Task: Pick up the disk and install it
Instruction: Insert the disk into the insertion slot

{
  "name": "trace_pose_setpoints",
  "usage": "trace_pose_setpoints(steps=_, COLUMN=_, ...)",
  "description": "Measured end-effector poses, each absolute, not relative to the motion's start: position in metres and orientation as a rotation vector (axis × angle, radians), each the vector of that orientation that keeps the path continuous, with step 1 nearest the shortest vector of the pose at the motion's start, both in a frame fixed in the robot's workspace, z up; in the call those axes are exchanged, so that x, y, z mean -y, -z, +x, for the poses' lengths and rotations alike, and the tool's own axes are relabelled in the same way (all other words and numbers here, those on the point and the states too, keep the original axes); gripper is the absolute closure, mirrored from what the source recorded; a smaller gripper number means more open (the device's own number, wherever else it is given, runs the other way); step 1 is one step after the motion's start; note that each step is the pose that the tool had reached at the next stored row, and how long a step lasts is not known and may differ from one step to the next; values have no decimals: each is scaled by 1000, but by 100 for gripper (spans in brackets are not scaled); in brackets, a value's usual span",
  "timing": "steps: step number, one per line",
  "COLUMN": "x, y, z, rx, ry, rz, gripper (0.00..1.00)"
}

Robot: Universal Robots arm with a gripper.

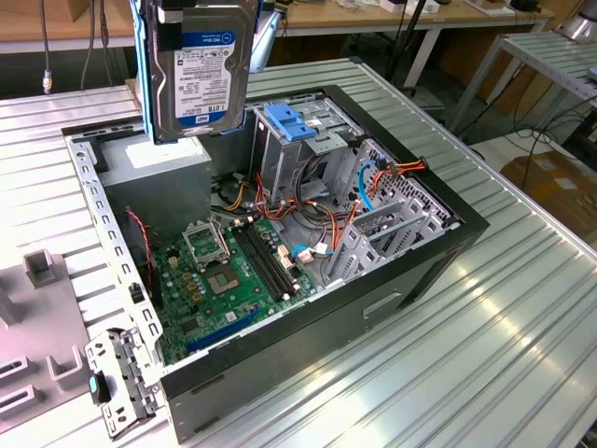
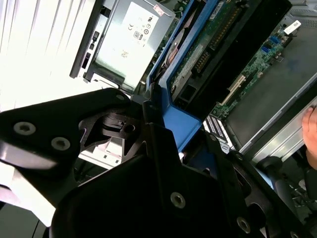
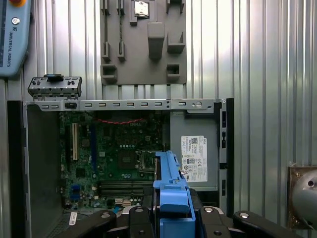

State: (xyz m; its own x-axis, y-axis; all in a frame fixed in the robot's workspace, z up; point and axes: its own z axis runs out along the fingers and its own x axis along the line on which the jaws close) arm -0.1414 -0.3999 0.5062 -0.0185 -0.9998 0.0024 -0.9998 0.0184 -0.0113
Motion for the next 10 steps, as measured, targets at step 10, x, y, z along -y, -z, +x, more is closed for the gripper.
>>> trace_pose_setpoints(steps=10, x=408, y=-506, z=-141, rx=-2237, ry=15, rz=-2197, gripper=63)
